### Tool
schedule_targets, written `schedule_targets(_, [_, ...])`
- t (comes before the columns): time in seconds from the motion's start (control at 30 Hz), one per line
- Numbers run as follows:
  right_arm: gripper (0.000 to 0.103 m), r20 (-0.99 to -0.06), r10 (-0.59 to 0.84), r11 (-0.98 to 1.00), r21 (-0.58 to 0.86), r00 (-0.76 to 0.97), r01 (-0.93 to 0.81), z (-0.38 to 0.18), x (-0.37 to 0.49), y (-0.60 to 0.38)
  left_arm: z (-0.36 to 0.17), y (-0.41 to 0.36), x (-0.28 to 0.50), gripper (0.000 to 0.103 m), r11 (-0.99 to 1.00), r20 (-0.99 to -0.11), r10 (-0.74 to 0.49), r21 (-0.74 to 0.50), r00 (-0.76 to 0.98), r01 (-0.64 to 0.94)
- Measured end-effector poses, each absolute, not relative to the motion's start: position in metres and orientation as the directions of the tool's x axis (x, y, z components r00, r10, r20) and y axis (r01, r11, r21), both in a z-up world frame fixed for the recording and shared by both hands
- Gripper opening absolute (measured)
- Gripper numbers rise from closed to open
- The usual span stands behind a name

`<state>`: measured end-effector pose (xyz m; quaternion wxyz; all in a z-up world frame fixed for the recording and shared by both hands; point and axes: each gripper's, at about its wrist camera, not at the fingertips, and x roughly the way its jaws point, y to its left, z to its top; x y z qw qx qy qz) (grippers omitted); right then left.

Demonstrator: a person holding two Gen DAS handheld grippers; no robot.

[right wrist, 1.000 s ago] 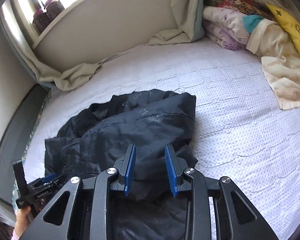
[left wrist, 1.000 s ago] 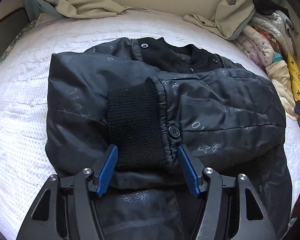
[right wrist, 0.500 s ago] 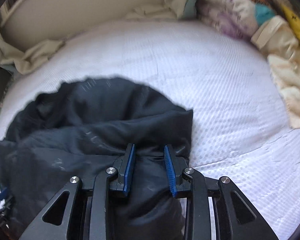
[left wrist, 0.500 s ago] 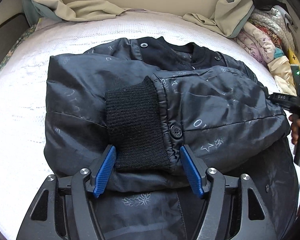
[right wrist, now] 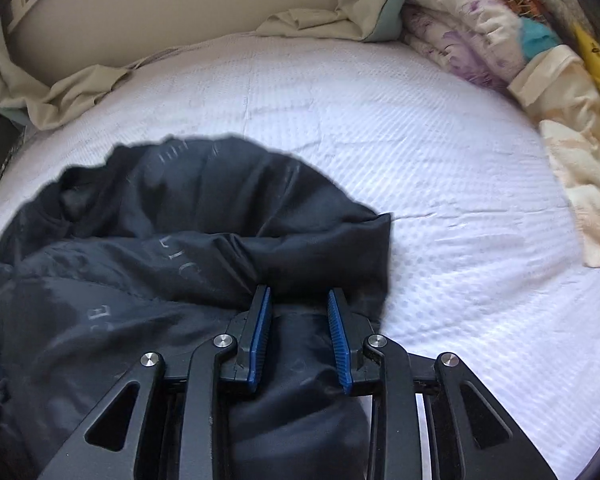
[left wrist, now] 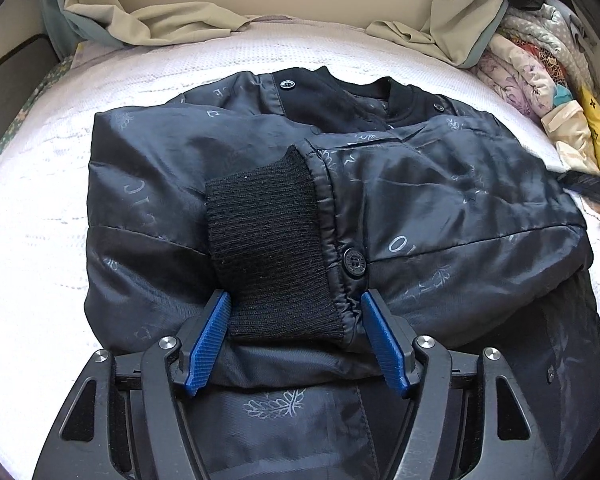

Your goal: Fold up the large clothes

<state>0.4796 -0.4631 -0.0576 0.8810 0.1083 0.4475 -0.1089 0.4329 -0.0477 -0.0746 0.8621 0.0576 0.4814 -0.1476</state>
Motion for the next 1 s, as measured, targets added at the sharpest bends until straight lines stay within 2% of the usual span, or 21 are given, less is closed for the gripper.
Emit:
schedule_targets(0.13, [0.025,-0.757,-0.039,0.974,0.117,0.652,0.194,-0.024,0.445,-0.439,-0.073,-0.045,0.433,0.073,0.952,-0.849,-0.203,-0.054,0.488,0.301])
schedule_targets(0.27, [0.025,-0.798,-0.025,0.99,0.063,0.602,0.124,-0.047,0.425,-0.412,-0.073,-0.046,0.432,0.073,0.954,-0.85,-0.189,-0.04,0.492,0.297])
schedule_targets(0.4, [0.025,-0.83,-0.046,0.99,0.035,0.556,0.135,-0.081,0.426,-0.407,-0.074,-0.049,0.43,0.073,0.954,-0.847,-0.176,-0.022,0.502,0.298])
schedule_targets(0.57, [0.025,-0.814,-0.103,0.993,-0.055,0.571,0.101,-0.106,0.429,-0.398,-0.075,-0.048,0.431,0.074,0.954,-0.845,-0.182,-0.027,0.503,0.298])
schedule_targets(0.9, [0.024,-0.772,-0.171,0.985,-0.141,0.612,0.098,-0.115,0.43,-0.389,-0.068,-0.046,0.427,0.076,0.956,-0.839,-0.188,-0.038,0.51,0.29])
schedule_targets(1.0, [0.025,-0.787,-0.153,0.988,-0.115,0.597,0.1,-0.104,0.429,-0.39,-0.059,-0.045,0.424,0.079,0.96,-0.835,-0.185,-0.041,0.519,0.276])
